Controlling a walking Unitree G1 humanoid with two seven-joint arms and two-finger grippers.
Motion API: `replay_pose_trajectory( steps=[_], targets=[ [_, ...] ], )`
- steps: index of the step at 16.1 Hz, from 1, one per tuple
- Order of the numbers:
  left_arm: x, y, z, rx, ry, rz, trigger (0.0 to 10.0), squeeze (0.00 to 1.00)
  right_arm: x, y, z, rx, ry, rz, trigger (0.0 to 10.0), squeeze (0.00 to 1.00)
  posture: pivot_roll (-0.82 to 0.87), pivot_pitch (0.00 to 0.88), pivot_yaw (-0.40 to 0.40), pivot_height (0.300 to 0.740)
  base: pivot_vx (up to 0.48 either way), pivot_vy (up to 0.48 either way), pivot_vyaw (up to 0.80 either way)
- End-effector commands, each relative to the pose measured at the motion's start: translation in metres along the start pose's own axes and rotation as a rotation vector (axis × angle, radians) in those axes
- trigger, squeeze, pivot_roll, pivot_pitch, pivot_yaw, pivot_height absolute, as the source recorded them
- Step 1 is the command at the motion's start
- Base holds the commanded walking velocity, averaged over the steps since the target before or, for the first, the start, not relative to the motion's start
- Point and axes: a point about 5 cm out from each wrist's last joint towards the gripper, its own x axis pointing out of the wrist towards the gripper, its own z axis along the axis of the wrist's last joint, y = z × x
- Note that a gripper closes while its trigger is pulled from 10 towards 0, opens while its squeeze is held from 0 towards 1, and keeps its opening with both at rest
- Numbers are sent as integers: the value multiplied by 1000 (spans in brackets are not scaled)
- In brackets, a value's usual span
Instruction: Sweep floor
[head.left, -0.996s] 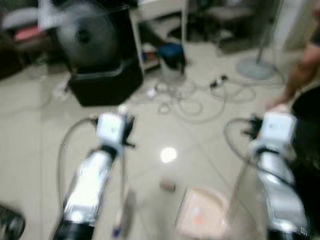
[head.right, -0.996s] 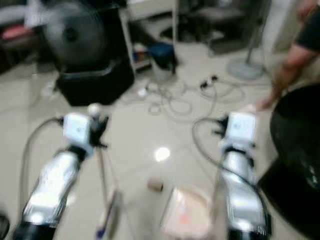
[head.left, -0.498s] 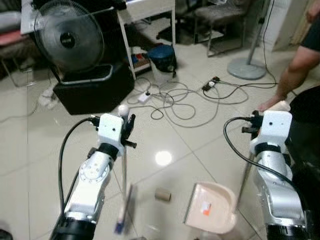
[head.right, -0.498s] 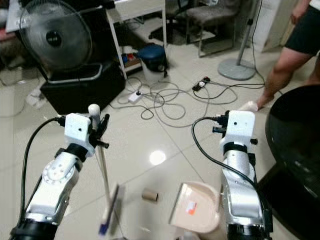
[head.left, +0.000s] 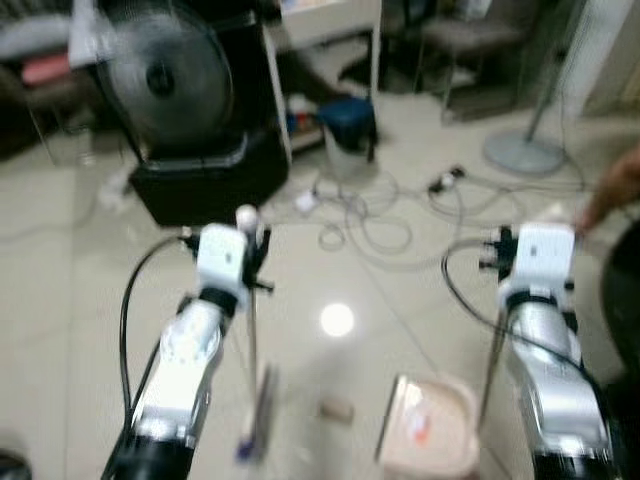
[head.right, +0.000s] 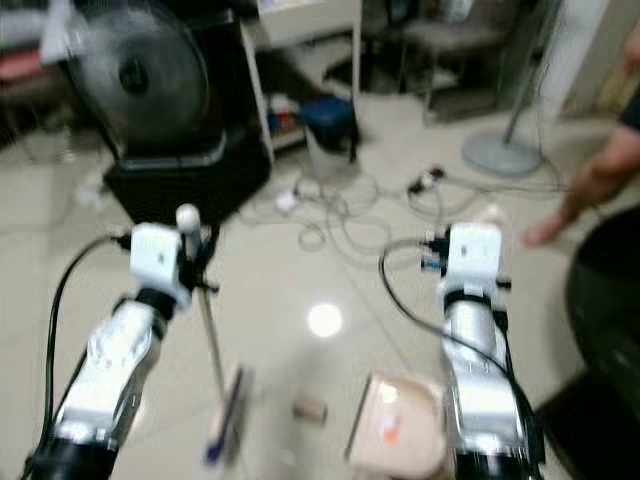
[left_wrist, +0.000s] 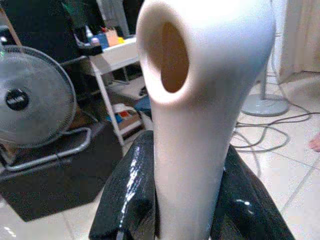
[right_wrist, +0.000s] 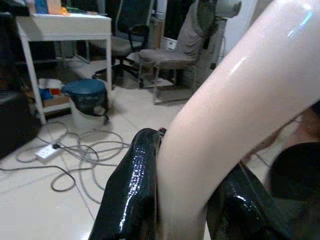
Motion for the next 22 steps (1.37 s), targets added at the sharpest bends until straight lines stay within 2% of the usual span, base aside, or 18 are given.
replay_pose_trajectory(
  steps=[1,5,10,14,16,18,20,22],
  targets=[
    [2,0,8,14,-38,-6,10000,0,1,-5,3,10,-20,-37,10000,0,-56,26,88,740,386,0,0],
    [4,-2,8,12,-41,-24,10000,0,-1,-10,-2,55,8,-70,10000,0,-59,23,95,740,386,0,0],
    [4,-2,6,-8,-25,-38,10000,0,-2,-4,-7,28,5,-48,10000,0,-47,40,99,740,302,0,-96],
    [3,-3,-2,21,7,-48,10000,0,-2,-1,-13,-54,-7,-25,10000,0,-44,59,105,740,0,0,0],
    [3,-2,-8,35,29,-33,10000,0,1,1,-19,-116,-26,32,10000,0,-42,79,106,740,0,0,0],
    [4,-1,-10,43,43,-23,10000,0,4,3,-22,-134,-39,62,10000,0,-38,91,103,740,0,0,0],
    [5,-1,-14,47,42,1,10000,0,15,12,-26,-167,-80,128,10000,0,-36,116,101,740,0,0,0],
    [5,-1,-16,41,35,21,10000,0,19,18,-26,-150,-99,151,10000,0,-36,131,102,740,0,0,0]
  ],
)
